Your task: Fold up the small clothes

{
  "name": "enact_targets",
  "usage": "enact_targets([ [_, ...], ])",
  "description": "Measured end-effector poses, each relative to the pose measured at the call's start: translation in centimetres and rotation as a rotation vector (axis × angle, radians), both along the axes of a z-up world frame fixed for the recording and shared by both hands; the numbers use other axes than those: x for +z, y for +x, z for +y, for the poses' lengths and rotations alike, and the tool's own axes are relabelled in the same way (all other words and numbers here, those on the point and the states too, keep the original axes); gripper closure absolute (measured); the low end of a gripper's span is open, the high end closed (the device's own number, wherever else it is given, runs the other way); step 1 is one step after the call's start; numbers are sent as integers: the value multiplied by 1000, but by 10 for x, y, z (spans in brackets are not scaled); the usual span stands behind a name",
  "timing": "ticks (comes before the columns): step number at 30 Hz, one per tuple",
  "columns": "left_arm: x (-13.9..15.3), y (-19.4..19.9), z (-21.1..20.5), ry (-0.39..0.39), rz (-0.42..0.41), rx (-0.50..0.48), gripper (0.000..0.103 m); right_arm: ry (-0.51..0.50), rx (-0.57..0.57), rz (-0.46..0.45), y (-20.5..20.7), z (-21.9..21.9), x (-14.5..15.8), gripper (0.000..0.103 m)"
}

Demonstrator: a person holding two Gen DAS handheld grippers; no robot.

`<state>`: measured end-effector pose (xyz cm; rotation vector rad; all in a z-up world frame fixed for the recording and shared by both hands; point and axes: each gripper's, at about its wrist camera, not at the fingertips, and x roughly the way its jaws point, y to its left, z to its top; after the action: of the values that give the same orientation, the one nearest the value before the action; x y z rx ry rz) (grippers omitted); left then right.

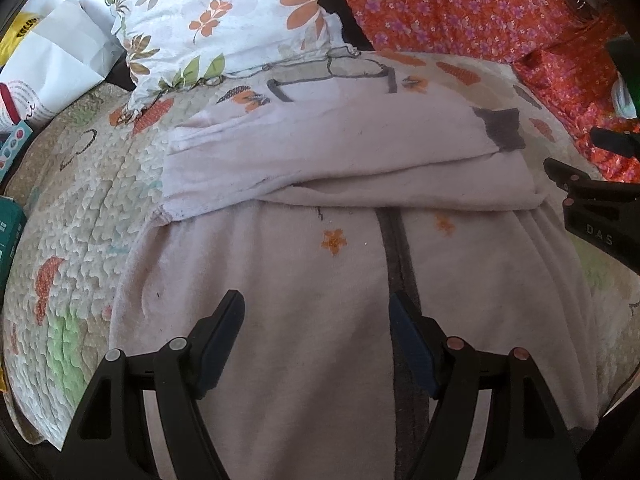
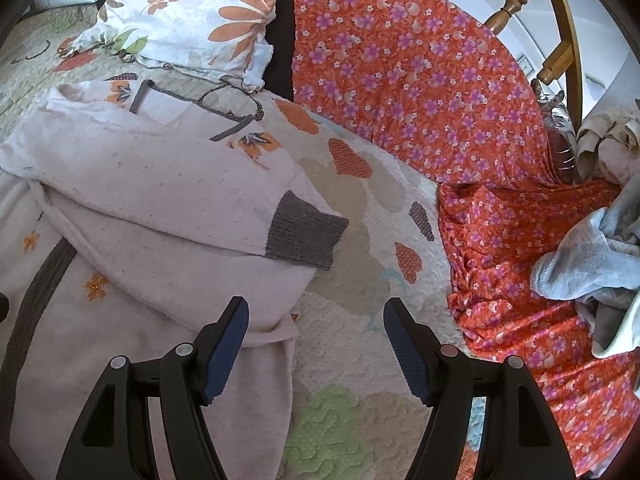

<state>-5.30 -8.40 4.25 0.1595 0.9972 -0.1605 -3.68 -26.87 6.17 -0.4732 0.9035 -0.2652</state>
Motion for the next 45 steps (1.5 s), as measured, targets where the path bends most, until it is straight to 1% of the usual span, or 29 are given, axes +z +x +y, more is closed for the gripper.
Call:
enact_targets([
  [8, -6, 2, 1, 15, 26, 10, 29, 7, 5, 17, 2, 0, -4, 28],
  [22, -12, 4, 2, 15, 59, 15, 29, 10, 19, 35, 2, 2, -8, 28],
  [33, -17, 7, 4, -1, 89, 19, 29, 12, 26, 48, 3, 3, -11, 27],
  [39, -18, 8, 5, -8, 98, 25, 26, 13, 26, 50, 3, 3, -11, 27],
  [45, -19, 8, 6, -12, 103, 26, 25, 12, 31, 57, 3, 5, -15, 27],
])
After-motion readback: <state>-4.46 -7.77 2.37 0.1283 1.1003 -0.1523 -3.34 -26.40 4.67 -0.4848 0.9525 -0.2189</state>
